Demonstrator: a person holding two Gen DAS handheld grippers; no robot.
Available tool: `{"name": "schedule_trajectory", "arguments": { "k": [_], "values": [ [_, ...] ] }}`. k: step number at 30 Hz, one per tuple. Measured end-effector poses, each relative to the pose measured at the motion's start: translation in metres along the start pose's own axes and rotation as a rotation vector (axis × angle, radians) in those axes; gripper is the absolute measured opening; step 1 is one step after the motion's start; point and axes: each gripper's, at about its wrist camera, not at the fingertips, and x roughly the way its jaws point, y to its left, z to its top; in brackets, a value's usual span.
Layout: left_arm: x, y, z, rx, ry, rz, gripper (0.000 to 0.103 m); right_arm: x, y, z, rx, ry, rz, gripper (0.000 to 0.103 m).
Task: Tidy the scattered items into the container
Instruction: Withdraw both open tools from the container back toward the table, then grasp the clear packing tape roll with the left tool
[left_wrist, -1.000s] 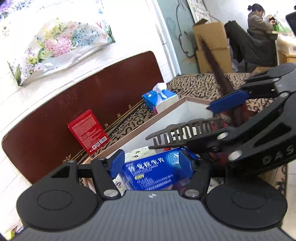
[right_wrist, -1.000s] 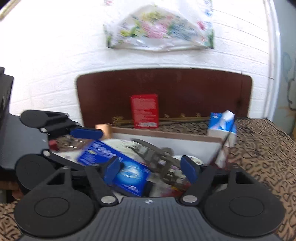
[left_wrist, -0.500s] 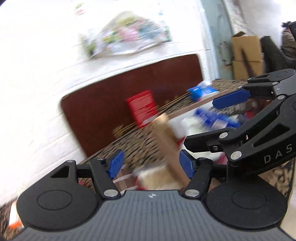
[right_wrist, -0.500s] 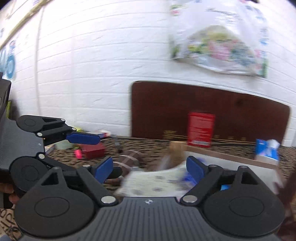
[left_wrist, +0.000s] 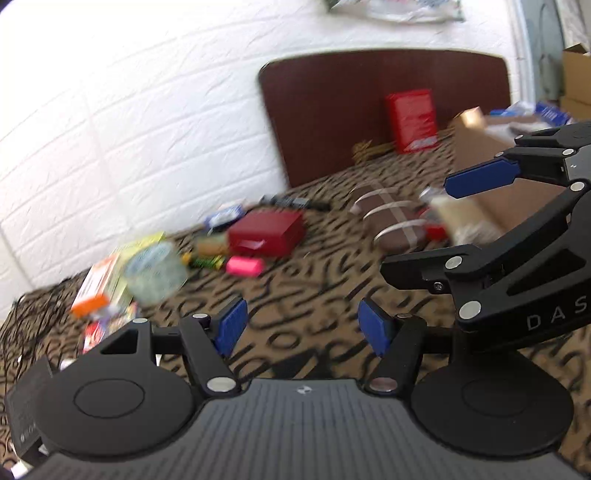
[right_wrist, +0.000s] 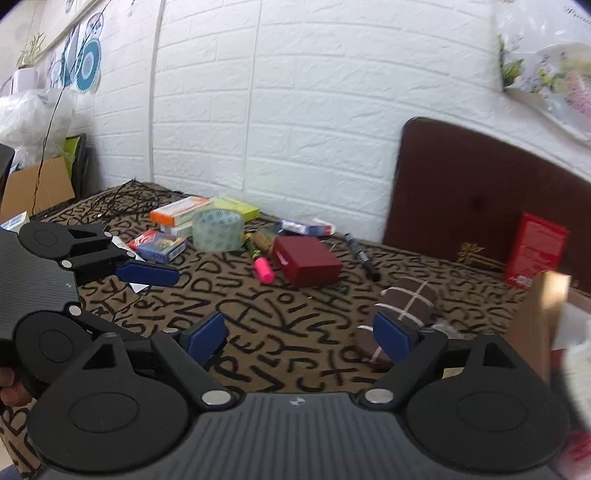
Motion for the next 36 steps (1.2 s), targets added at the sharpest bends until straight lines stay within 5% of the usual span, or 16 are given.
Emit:
{"name": "schedule_trajectory", "arguments": {
  "k": [13,26,33,36],
  "values": [
    [0.032,0.045,-0.014,-0.086,0.0,0.08,0.067,0.071,-0.01,0.01,0.057,-0.009,0.014,0.098],
    [0.066,0.107,-0.001,-0.022,-0.02,0.193,0.068,0.154,-0.005,0.061,-0.043,-0.027,0.089,0.101],
    [0.089,0.146,-0.001,-0.01,0.018,0.171,0.068,0.197,0.011,0.086,-0.111,0.004,0.085,0.101],
    [0.104,0.141,0.0,0.036,0.062,0.136,0.067,0.208,0.012,0.088,-0.084,0.016,0.153,0.103]
  ]
}}
